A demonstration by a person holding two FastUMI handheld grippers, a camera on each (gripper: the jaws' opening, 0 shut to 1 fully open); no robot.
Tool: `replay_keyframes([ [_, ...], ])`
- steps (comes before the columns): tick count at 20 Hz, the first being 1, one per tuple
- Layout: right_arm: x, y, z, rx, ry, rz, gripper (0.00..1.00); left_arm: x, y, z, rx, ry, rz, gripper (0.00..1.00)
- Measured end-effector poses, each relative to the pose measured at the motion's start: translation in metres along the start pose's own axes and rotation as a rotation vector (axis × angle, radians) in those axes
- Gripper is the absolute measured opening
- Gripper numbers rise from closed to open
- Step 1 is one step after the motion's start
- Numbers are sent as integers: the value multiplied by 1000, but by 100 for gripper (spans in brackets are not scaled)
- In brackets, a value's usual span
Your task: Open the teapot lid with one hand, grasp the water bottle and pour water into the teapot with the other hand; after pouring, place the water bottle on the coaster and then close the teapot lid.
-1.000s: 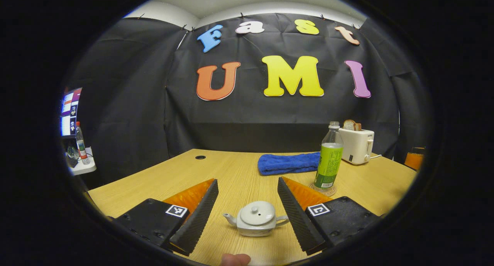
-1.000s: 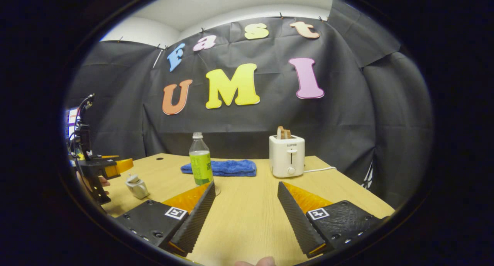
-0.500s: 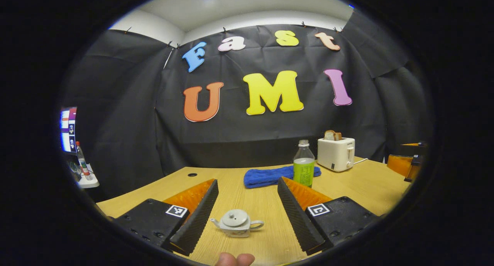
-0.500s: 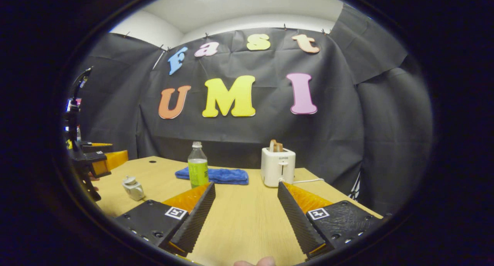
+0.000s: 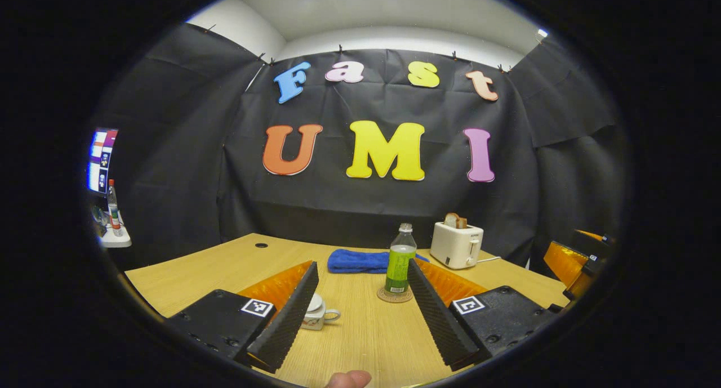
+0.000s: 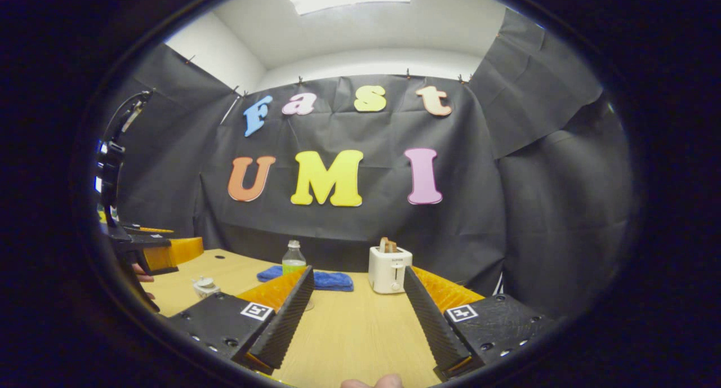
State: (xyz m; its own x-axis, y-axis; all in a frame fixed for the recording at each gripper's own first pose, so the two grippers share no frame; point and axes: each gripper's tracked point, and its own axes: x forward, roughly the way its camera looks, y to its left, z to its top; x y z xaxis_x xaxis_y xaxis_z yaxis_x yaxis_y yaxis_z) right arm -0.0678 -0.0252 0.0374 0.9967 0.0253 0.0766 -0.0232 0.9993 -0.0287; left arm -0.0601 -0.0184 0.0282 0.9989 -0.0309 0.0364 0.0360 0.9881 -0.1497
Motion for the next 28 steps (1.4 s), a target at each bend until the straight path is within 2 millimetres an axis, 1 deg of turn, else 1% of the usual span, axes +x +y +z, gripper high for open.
replay_keyframes([
  [1, -3, -1, 0, 19, -2, -2, 94, -5, -5, 5, 25, -14, -14, 99],
  [2, -6, -1, -3, 39, 8, -6, 96, -9, -7, 9, 48, -32, -17, 99],
  [3, -7, -3, -3, 51, 11, -8, 94, -13, -7, 15, 59, -49, -20, 99],
  [4, -8, -7, -2, 51, 7, -17, 95, -15, -9, 19, 62, -65, -29, 99],
  [6, -7, -12, 3, 42, -7, -33, 95, -17, -14, 23, 62, -85, -43, 99],
  [7, -7, -11, 5, 44, -10, -33, 95, -17, -10, 22, 61, -82, -36, 99],
  [10, -6, -3, -1, 49, 5, -11, 96, -13, -5, 14, 54, -55, -20, 99],
  [12, -6, 3, -4, 50, 13, 4, 97, -13, 1, 13, 57, -50, -7, 99],
  [13, -5, 6, -3, 49, 15, 9, 94, -13, 5, 13, 57, -50, 0, 99],
  [14, -4, 8, -2, 44, 14, 11, 96, -12, 7, 14, 56, -52, 6, 99],
  [15, -3, 9, 0, 37, 13, 12, 96, -12, 9, 16, 60, -56, 10, 99],
  [16, -3, 11, -1, 30, 14, 15, 99, -11, 12, 17, 66, -58, 17, 99],
  [17, -1, 14, 0, 24, 19, 18, 96, -12, 16, 17, 71, -60, 26, 99],
  [21, 2, 24, -4, 20, 39, 39, 96, -11, 25, 15, 65, -60, 44, 99],
  [22, 3, 26, -5, 21, 46, 44, 94, -10, 25, 16, 65, -60, 46, 99],
  [23, 4, 29, -7, 22, 54, 51, 96, -10, 25, 15, 64, -60, 45, 99],
  [28, 6, 37, -7, 9, 51, 52, 96, -10, 25, 17, 83, -68, 43, 99],
])
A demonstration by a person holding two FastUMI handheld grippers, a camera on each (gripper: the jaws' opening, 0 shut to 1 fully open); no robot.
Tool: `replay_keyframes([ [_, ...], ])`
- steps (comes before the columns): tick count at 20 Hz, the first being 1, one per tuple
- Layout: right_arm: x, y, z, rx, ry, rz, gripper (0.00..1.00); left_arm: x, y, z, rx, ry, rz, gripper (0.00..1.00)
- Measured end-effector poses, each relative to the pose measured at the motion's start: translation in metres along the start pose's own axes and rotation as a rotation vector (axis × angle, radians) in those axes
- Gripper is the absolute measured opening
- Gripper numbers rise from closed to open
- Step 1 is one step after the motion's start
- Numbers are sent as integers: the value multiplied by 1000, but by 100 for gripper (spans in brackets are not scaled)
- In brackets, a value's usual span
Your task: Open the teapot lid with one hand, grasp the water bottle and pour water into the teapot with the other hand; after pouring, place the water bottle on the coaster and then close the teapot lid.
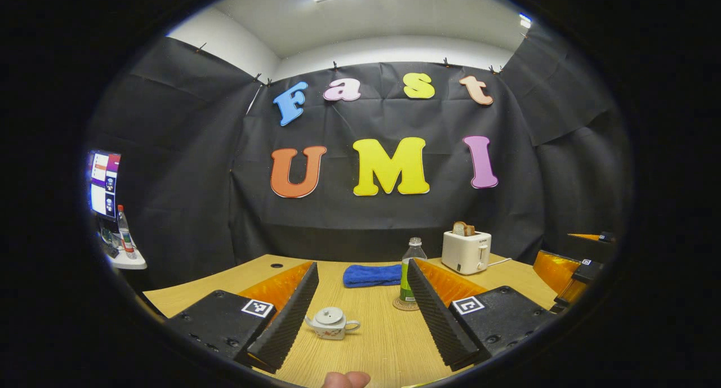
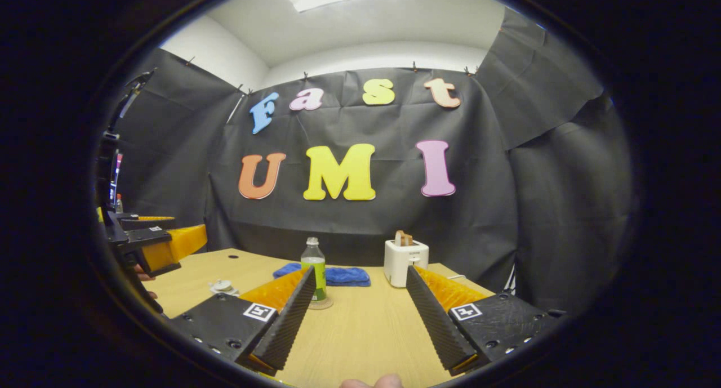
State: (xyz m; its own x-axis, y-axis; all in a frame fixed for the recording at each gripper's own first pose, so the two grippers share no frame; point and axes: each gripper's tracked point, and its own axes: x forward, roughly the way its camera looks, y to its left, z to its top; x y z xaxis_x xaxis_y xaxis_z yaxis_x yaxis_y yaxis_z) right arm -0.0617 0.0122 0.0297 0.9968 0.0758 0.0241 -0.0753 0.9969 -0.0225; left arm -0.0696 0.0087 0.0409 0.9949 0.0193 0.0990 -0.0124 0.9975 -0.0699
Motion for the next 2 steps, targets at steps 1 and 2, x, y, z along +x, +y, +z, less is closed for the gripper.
replay_keyframes([
  [1, 0, 1, 0, 1, 3, -1, 97, 0, 1, -1, -2, 3, 3, 99],
  [2, 1, 2, -1, 3, 5, -5, 96, -1, 2, -2, -4, 8, 5, 99],
])
